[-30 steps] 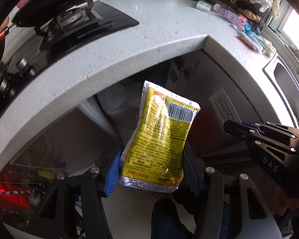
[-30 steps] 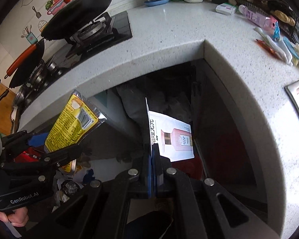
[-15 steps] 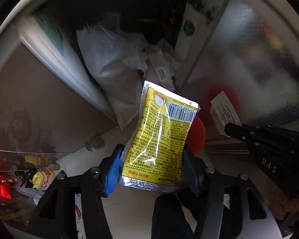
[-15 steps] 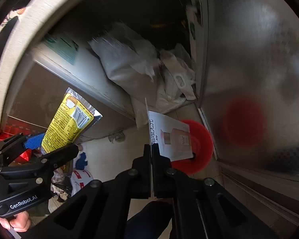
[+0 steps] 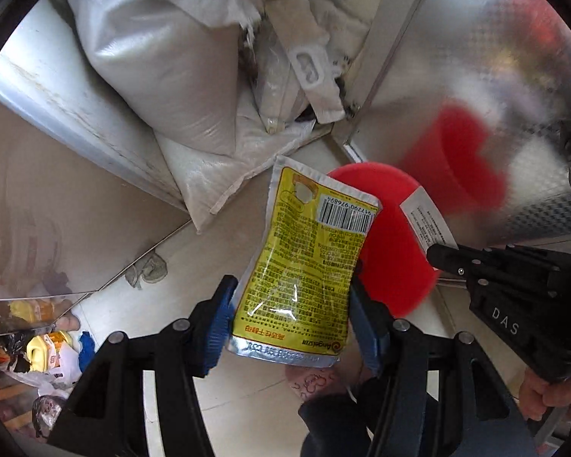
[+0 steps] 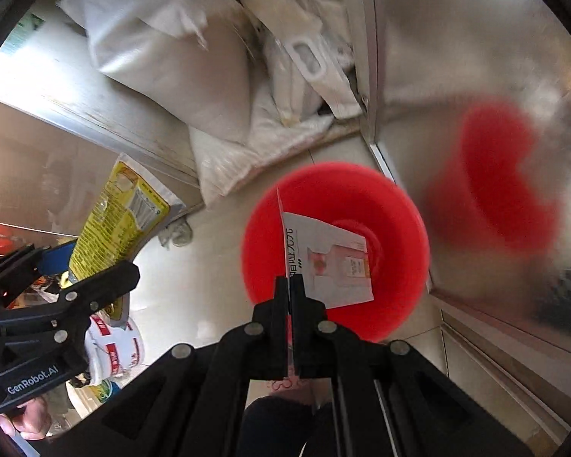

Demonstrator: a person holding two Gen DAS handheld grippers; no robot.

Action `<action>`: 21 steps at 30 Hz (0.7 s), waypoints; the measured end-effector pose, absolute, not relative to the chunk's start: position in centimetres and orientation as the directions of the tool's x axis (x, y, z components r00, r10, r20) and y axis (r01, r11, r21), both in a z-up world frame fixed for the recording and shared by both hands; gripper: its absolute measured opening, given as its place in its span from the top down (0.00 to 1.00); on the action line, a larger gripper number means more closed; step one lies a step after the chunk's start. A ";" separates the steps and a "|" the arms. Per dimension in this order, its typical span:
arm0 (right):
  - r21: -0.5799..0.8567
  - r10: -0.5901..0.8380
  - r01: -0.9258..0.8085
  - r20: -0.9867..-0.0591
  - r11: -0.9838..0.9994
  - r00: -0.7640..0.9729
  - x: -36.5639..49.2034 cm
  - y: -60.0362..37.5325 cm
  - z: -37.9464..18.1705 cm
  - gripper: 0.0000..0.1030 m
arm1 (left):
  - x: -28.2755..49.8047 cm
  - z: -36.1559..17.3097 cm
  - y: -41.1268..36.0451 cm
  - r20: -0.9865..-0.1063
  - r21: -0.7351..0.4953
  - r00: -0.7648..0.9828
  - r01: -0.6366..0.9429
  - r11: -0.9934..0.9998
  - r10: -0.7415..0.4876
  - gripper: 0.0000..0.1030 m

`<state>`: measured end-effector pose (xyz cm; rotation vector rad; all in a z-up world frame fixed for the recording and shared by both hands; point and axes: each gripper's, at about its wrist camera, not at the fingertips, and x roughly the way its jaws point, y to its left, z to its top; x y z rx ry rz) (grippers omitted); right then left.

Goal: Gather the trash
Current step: 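Carry the packet and sachet down over the red bin, then open the right tool to drop the sachet while the left drops the yellow packet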

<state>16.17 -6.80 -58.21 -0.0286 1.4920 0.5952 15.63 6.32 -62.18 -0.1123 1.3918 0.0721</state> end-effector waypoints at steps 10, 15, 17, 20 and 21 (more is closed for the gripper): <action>0.355 0.361 -0.403 -0.930 0.843 -0.064 16.2 -6.3 -61.7 0.71 | 16.6 -64.5 6.6 -0.986 -0.022 0.167 -0.093 0.995 -0.006 0.46; 0.346 0.372 -0.386 -0.928 0.855 -0.007 16.0 -7.1 -60.7 0.34 | 16.9 -63.8 6.3 -0.985 -0.034 0.171 -0.053 0.998 -0.025 0.46; 0.343 0.373 -0.371 -0.928 0.863 0.008 16.0 -7.4 -60.5 0.31 | 17.0 -63.5 5.9 -0.985 -0.032 0.173 -0.032 0.999 -0.026 0.46; 0.305 0.333 -0.341 -0.942 0.889 0.028 16.1 -7.6 -60.8 0.27 | 17.3 -63.5 5.4 -0.984 -0.027 0.175 -0.003 1.000 -0.026 0.46; 0.291 0.318 -0.333 -0.948 0.897 0.027 16.0 -7.7 -60.7 0.27 | 17.4 -63.6 5.2 -0.985 -0.029 0.172 0.001 1.000 -0.028 0.46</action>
